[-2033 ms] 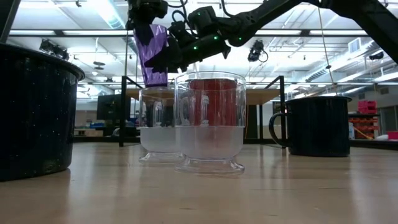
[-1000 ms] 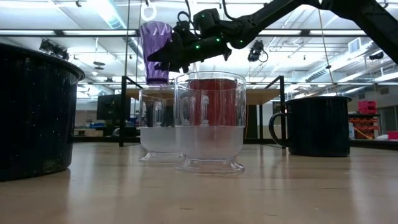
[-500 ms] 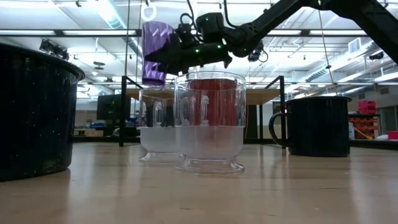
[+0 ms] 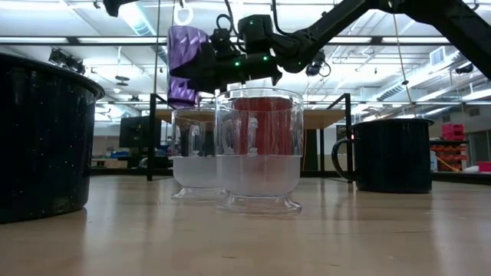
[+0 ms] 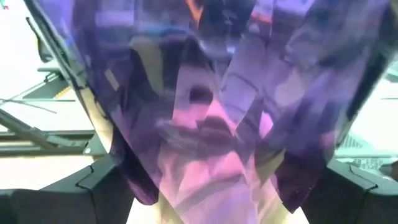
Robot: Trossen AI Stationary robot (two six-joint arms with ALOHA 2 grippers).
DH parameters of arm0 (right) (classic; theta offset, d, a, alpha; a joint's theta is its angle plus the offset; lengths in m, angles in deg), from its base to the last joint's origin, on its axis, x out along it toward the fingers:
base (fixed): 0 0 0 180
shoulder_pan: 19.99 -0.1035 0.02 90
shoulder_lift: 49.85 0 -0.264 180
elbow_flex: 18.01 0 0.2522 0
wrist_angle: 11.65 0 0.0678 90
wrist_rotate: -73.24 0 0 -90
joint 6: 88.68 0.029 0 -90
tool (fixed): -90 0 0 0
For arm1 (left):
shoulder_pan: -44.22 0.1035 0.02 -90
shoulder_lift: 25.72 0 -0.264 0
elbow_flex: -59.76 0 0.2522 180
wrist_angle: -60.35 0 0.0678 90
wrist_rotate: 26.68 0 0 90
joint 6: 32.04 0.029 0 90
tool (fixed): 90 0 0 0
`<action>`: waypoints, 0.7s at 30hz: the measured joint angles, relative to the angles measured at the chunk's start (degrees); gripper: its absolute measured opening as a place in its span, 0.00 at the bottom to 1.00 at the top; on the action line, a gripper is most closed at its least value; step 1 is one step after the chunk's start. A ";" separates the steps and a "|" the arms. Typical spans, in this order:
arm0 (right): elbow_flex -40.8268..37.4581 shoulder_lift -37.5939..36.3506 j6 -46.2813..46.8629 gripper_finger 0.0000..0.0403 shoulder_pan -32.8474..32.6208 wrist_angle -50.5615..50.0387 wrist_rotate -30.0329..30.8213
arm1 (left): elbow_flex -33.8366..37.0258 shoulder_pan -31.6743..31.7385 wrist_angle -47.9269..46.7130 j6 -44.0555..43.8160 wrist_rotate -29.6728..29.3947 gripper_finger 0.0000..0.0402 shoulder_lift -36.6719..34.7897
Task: Stack small to large cups/mugs on shelf
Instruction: Put the purple cup on the shelf
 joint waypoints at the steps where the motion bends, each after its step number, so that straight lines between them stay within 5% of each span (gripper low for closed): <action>1: 0.00 0.04 0.04 0.90 -0.05 0.09 0.12 | 0.77 -0.41 0.39 -0.53 0.01 0.47 -0.24; 21: 0.02 1.02 -0.36 0.92 0.04 0.43 1.15 | 8.19 -4.56 5.11 -3.64 -0.03 0.43 -3.26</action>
